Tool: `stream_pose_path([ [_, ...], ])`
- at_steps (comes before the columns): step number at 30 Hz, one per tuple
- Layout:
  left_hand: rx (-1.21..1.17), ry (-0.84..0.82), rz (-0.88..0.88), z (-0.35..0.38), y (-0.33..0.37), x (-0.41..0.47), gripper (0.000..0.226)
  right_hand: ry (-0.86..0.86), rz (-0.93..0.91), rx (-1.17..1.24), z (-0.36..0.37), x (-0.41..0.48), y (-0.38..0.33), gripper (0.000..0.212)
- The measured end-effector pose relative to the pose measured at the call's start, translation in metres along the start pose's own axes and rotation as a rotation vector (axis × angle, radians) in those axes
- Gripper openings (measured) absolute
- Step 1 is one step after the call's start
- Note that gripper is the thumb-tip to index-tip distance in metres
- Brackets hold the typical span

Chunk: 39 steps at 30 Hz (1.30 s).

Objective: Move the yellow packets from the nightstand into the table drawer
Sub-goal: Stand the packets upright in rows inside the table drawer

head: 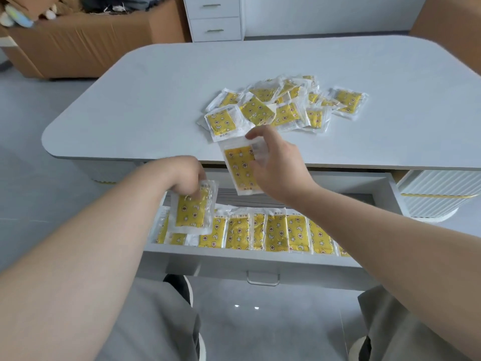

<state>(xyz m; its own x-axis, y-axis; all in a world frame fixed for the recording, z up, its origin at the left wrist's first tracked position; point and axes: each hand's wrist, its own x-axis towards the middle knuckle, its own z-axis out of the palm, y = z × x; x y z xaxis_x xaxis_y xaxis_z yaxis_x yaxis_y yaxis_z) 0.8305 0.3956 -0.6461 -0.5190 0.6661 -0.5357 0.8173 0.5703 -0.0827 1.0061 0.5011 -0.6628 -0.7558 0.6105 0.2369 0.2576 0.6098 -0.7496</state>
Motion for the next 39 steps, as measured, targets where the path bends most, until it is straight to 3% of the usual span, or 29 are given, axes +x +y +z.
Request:
stream_pose_path([
  [7,-0.043,-0.213,0.064,0.035,-0.007,0.023,0.033,-0.102,0.048,-0.015,0.012,-0.008,0.009,0.037],
  [20,0.005,-0.072,-0.007,0.073,0.004,0.038,0.056,-0.118,0.123,0.022,0.013,-0.008,0.016,0.023],
  [25,0.014,-0.071,-0.045,0.066,0.006,0.038,0.077,-0.125,0.163,0.024,0.014,-0.007,0.017,0.023],
  [28,-0.211,-0.082,-0.036,0.049,0.008,0.034,0.077,-0.141,0.23,0.036,0.016,-0.005,0.019,0.023],
  [32,-0.709,-0.149,-0.008,0.028,-0.003,0.022,0.058,-0.17,0.377,0.1,0.019,-0.005,0.022,0.027],
  [35,-1.047,-0.096,0.02,0.026,-0.005,0.014,0.06,-0.219,0.445,0.213,0.025,-0.008,0.017,0.027],
  [39,-0.99,-0.014,0.116,0.024,0.001,0.007,0.045,-0.308,0.554,0.387,0.039,-0.012,0.013,0.036],
])
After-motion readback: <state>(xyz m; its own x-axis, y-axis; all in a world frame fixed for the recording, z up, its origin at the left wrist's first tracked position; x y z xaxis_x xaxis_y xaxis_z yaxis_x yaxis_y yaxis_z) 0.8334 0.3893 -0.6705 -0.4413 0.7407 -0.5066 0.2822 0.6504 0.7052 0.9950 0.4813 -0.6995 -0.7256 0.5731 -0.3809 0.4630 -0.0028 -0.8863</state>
